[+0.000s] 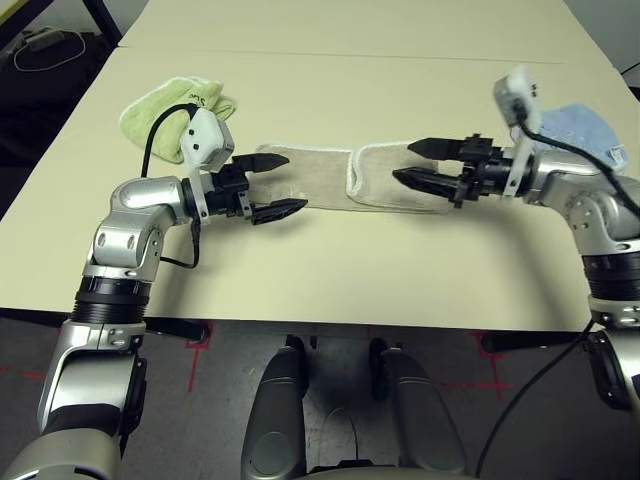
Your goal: Fold the towel and set it aside.
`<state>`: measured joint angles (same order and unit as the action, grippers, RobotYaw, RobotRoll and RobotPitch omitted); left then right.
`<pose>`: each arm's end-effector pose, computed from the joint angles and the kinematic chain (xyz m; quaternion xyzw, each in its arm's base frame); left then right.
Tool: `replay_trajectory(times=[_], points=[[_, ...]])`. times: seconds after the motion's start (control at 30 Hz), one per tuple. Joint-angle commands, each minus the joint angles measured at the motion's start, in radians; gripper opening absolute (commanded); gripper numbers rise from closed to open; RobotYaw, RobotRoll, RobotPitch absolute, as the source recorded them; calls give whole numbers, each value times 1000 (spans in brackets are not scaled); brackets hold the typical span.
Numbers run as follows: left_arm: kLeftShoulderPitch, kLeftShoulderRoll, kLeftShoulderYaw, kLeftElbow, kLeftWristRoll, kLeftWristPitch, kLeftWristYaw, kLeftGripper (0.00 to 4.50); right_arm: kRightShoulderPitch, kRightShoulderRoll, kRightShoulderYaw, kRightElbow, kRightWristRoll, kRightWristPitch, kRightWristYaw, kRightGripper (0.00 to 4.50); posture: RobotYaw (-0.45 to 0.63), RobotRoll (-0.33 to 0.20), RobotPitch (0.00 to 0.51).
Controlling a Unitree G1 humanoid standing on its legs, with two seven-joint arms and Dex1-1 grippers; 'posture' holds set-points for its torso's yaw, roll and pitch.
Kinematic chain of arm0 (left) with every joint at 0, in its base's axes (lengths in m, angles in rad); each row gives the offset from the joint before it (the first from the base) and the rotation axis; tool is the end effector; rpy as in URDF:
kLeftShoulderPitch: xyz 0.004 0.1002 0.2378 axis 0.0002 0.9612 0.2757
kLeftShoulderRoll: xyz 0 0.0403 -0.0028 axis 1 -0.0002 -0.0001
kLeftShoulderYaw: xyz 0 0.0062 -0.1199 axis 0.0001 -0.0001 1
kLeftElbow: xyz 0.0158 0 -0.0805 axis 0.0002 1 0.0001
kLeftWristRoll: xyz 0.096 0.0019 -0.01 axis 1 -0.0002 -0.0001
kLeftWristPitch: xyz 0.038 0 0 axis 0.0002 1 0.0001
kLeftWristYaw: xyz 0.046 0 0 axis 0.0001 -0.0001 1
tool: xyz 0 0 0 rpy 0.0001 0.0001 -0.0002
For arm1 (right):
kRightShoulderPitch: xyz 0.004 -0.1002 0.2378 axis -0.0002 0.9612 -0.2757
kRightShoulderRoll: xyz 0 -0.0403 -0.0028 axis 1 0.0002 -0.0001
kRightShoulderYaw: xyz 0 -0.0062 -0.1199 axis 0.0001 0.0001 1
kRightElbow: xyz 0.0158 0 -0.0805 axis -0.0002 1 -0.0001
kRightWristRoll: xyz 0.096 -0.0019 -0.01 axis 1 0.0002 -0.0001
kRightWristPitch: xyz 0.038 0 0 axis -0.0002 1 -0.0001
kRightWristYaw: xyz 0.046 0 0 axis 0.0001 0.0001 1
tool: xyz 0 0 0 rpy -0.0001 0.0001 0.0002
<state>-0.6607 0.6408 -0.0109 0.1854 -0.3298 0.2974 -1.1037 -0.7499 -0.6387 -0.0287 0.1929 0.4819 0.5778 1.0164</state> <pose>0.3061 0.2484 0.1922 0.1702 -0.0077 -0.5016 0.8482 0.3133 -0.2468 0.2079 -0.0528 0.0249 0.4838 0.8732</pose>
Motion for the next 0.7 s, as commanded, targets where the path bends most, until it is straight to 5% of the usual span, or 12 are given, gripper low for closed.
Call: replay_trajectory(times=[0.03,0.43,0.7], points=[[13,-5,-13,-16,15,67,46,4500,45,-6,-39,84,-53,-151,-1,4491,3,0,214],[-3,11,-4,-41,13,249,132,4500,116,-71,-44,252,-158,-513,134,4491,16,0,223],[2,2,14,-43,-14,204,102,4500,115,-84,-60,360,-151,-634,259,4491,25,0,233]])
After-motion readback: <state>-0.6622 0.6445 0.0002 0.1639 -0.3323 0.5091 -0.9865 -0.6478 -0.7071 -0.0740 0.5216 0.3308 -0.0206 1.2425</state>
